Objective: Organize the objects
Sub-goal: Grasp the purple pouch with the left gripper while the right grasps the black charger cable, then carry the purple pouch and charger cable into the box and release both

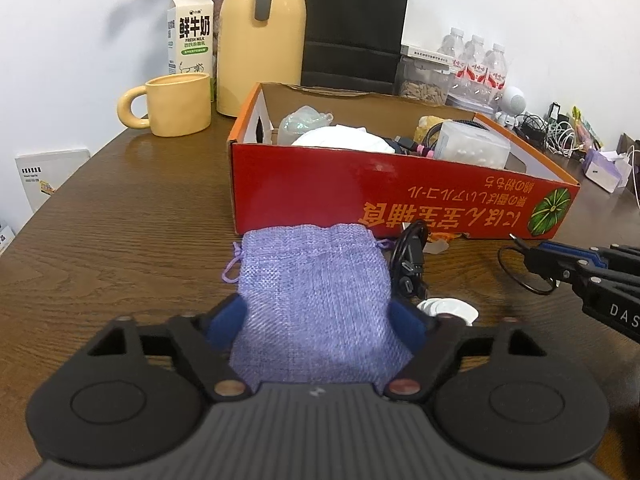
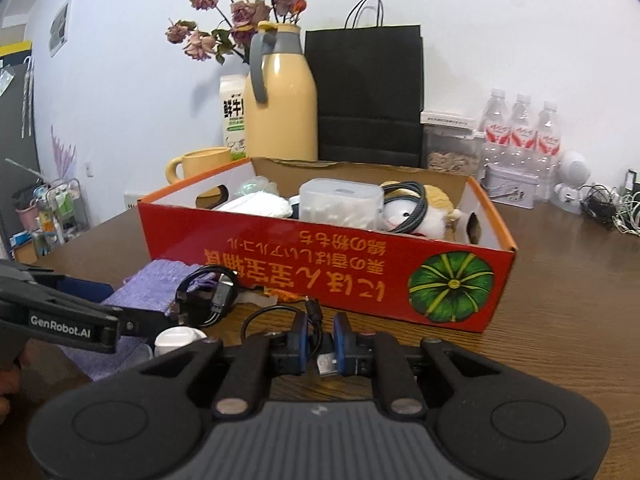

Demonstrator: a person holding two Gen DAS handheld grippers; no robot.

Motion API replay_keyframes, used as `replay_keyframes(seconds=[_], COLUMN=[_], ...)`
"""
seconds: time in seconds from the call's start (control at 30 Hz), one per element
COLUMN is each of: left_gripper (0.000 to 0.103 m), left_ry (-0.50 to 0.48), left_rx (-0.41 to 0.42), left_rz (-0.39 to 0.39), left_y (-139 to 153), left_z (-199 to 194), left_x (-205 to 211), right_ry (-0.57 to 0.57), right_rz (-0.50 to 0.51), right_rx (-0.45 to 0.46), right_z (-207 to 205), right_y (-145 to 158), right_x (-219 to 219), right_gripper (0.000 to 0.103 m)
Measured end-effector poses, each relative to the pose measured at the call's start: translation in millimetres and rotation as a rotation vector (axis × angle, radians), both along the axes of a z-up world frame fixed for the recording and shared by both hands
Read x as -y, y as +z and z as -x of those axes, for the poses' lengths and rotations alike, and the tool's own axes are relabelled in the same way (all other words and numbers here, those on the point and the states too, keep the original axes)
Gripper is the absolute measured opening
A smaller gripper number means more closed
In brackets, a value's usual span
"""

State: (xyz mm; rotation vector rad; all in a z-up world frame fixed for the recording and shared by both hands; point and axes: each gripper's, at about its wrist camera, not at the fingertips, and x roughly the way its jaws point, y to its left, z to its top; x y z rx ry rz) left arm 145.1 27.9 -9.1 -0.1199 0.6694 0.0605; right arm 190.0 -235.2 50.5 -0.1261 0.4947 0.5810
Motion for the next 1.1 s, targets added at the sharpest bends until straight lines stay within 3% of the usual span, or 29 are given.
replay_keyframes(seconds=[0.17, 0.53, 0.93, 1.1], left_gripper=[0.038, 0.033, 0.014, 0.011], left_ry=[0.001, 0.003, -0.006, -0.019], left_rx=[0.016, 0.062, 0.131, 0.191], left_rz=[0.021, -0.002, -0.022, -0.044], left_y=[3, 12, 26, 41], left_z=[10, 25, 38, 45], left_x=[-5, -9, -12, -11], right_ry=[0.001, -0.007, -0.011, -0.005], right_rz=[-0.003, -0.01, -0.012, -0.011], right_rx=[0.004, 0.027, 0.06, 0.099], right_z=[2, 5, 12, 19], right_y=[0, 1, 3, 5], right_x=[2, 3, 4, 4], right_gripper=[0.012, 0.012, 0.012, 0.012])
